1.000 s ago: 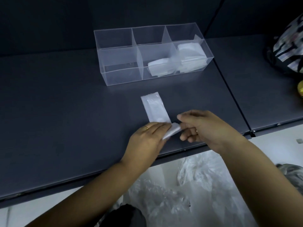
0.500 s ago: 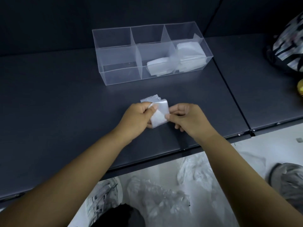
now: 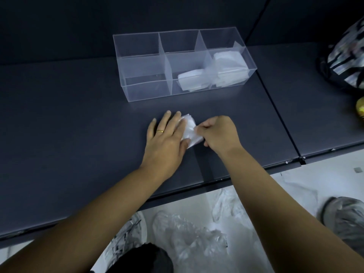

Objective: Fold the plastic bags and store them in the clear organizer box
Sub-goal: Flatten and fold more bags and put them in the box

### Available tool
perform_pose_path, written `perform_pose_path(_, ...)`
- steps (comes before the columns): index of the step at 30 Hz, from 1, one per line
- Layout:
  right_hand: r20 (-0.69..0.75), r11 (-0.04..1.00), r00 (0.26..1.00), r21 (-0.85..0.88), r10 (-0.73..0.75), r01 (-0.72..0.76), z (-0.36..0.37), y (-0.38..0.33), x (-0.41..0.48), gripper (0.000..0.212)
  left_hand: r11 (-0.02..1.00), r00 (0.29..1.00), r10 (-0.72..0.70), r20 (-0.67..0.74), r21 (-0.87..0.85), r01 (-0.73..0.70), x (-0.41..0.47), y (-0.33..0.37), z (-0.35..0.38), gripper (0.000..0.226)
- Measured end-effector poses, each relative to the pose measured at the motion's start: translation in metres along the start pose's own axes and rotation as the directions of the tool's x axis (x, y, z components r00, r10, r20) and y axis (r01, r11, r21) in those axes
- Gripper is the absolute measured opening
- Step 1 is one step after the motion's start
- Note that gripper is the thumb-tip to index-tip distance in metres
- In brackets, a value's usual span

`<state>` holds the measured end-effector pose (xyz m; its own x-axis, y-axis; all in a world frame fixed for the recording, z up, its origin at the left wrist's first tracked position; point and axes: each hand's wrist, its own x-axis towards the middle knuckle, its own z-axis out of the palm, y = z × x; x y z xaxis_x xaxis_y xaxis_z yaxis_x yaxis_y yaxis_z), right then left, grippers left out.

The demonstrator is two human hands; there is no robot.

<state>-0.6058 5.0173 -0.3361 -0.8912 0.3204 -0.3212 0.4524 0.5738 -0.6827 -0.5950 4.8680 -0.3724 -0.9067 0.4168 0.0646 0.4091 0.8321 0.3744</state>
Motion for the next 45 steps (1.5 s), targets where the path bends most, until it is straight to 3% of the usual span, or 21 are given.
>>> perform_pose_path(4,-0.063,0.996,0.995,-0.052,-0.08,0.077,0.01,0.003,-0.008,0.01,0.989,0.993,-0.04,0.114,0.144,0.024,-0.004,-0.007,0.008,0.071)
perform_pose_path(7,-0.145,0.953,0.961,-0.226,-0.237,0.201,0.019,0.018,-0.02,0.031,0.986,0.989,-0.055,0.134,0.165,0.033,-0.003,-0.008,0.008,0.077)
perform_pose_path(9,-0.216,0.931,0.936,-0.299,-0.277,0.207,0.019,0.028,-0.023,0.037,0.984,0.989,-0.063,0.135,0.175,0.038,-0.002,-0.008,0.008,0.079)
perform_pose_path(18,-0.291,0.957,0.938,-0.269,-0.187,0.107,0.019,0.027,-0.025,0.017,0.981,0.987,-0.089,0.134,0.186,0.064,-0.001,-0.008,0.008,0.083)
perform_pose_path(21,-0.226,0.966,0.966,-0.251,-0.127,0.068,0.024,0.015,-0.025,0.026,0.985,0.986,-0.103,0.132,0.155,0.082,-0.001,-0.008,0.007,0.083)
perform_pose_path(24,-0.134,0.964,0.987,-0.26,-0.092,0.055,0.025,0.004,-0.023,0.016,0.984,0.981,-0.125,0.15,0.146,0.103,-0.005,-0.005,0.005,0.081)
perform_pose_path(27,-0.055,0.996,0.997,-0.066,-0.056,0.053,0.017,-0.007,-0.019,0.012,0.993,0.975,-0.119,0.187,0.006,0.12,-0.008,-0.004,-0.002,0.075)
perform_pose_path(29,0.009,0.991,0.999,0.127,-0.051,0.049,0.009,-0.014,-0.019,0.017,0.956,0.97,-0.14,0.199,-0.226,0.185,-0.006,-0.009,-0.014,0.072)
perform_pose_path(32,0.131,0.955,0.974,0.257,-0.186,0.148,-0.009,-0.025,-0.023,0.027,0.69,0.948,-0.183,0.26,-0.652,0.312,0.002,-0.018,-0.043,0.088)
perform_pose_path(34,0.253,0.934,0.918,0.266,-0.305,0.237,-0.025,-0.035,-0.025,0.034,0.524,0.93,-0.087,0.356,-0.778,0.347,0.008,-0.022,-0.061,0.101)
perform_pose_path(35,0.306,0.927,0.888,0.263,-0.343,0.268,-0.033,-0.039,-0.025,0.036,0.47,0.922,-0.032,0.387,-0.808,0.356,0.011,-0.024,-0.067,0.097)
perform_pose_path(37,0.348,0.925,0.865,0.254,-0.361,0.283,-0.044,-0.046,-0.021,0.037,0.355,0.929,0.019,0.369,-0.871,0.339,0.02,-0.025,-0.073,0.064)
perform_pose_path(39,0.298,0.932,0.906,0.295,-0.3,0.211,-0.049,-0.051,-0.014,0.029,0.27,0.955,-0.032,0.296,-0.917,0.293,0.029,-0.021,-0.076,0.028)
perform_pose_path(41,0.235,0.931,0.952,0.349,-0.195,0.105,-0.05,-0.054,-0.001,0.019,0.267,0.969,-0.142,0.2,-0.935,0.232,0.04,-0.018,-0.079,0.007)
perform_pose_path(45,0.037,0.944,0.993,0.314,-0.116,0.099,-0.049,-0.07,0.046,0.027,0.464,0.917,-0.386,-0.101,-0.88,0.098,0.067,-0.021,-0.086,0.013)
